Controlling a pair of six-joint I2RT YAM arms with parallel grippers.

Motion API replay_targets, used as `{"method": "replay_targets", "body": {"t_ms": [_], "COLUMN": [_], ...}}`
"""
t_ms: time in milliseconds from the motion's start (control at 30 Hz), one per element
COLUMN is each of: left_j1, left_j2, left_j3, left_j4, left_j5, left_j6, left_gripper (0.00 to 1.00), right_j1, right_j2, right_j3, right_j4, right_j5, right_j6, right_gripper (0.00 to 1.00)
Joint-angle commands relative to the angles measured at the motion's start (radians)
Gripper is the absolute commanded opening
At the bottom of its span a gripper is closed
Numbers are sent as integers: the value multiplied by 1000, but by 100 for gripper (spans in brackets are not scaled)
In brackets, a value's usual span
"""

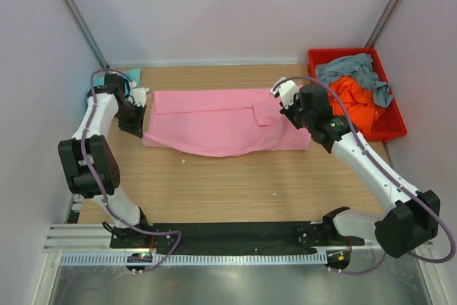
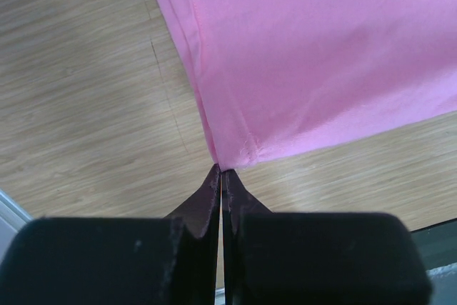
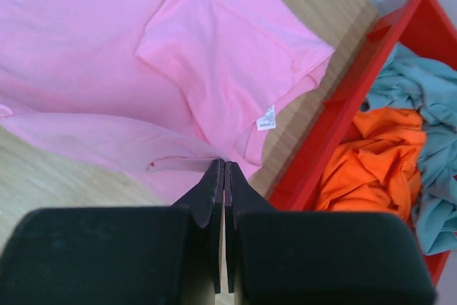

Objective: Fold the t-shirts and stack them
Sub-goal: Fold the tshirt

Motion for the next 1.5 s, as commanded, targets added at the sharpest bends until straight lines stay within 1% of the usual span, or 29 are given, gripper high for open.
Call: {"method": "replay_targets", "body": {"t_ms": [0,67,100,200,233,300,333,400,433,467,533,567,633,667,700,867,1033,1300,1467], "left_j1": [7,7,7,9,7,7,7,4,1,-1,-11,-17,-36,-36,-42,-47,-48,-40,-40], "left_j2": [45,76,91,172,200,270,319,381,408,473,534,559,643,643,671,719,743,731,748], "left_j3": [102,144,189,273,334,396,459,537,621,661,741,807,899,925,942,1001,1004,956,976], "left_j4": [-31,-39,-40,-66,-68,-76,-83,-112,-128,-145,-184,-194,-217,-217,-209,-169,-154,-123,-122], "left_j5": [23,16,14,17,17,17,17,19,19,20,16,16,11,5,-3,-33,-44,-84,-86], "left_j6": [25,27,28,19,14,2,-2,-10,-12,-13,-13,-15,-25,-29,-38,-65,-85,-113,-131], "left_gripper": [0,0,0,0,0,0,0,0,0,0,0,0,0,0,0,0,0,0,0], "right_j1": [-10,-26,-30,-59,-68,-102,-111,-130,-144,-148,-167,-171,-181,-181,-179,-182,-185,-188,-196], "right_j2": [49,104,125,205,226,295,320,383,404,452,498,524,614,615,656,753,835,875,883], "right_j3": [111,145,178,234,250,295,309,347,359,384,415,447,499,514,530,625,691,709,714], "right_j4": [98,110,122,159,164,186,196,223,229,240,246,254,259,262,262,269,263,289,308], "right_j5": [50,47,44,36,36,19,16,10,3,4,-14,-22,-34,-33,-34,-31,-36,-13,-1], "right_j6": [-4,-7,-12,-13,-13,-9,1,5,5,5,13,25,34,37,36,36,47,60,59], "right_gripper": [1,1,2,2,1,2,1,1,1,1,1,1,1,2,1,2,1,2,1]}}
